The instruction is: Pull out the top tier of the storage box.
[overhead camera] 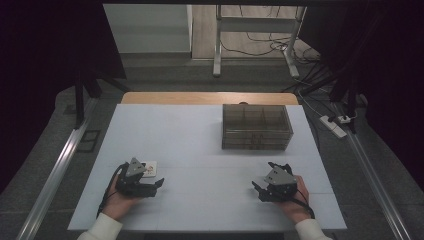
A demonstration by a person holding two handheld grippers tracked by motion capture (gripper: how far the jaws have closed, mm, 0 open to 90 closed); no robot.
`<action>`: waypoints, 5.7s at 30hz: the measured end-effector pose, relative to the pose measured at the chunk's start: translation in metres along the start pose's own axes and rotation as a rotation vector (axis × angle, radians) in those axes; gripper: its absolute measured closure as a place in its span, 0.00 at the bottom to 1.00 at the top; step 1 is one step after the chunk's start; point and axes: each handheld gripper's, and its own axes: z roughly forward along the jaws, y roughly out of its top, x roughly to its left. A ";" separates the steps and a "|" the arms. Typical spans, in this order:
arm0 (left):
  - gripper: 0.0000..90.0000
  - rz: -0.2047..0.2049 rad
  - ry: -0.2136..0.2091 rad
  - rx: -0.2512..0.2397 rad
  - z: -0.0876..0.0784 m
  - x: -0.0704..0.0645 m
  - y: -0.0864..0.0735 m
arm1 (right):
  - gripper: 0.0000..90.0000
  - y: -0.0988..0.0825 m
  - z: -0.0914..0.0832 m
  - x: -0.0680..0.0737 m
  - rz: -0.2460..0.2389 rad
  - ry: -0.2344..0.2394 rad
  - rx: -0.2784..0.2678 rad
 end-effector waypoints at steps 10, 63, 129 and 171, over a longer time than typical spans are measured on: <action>0.13 -0.002 0.000 0.001 0.000 0.000 0.000 | 0.17 0.001 -0.001 0.002 -0.054 -0.049 0.008; 0.13 -0.003 -0.005 0.006 0.003 0.000 0.001 | 0.18 0.007 0.004 -0.012 -0.116 -0.162 0.001; 0.13 0.011 0.019 0.029 0.009 -0.003 0.001 | 0.27 0.034 0.020 -0.037 -0.187 -0.271 -0.032; 0.13 0.025 0.027 0.043 0.009 -0.004 0.000 | 0.45 0.040 0.044 -0.037 -0.328 -0.335 -0.001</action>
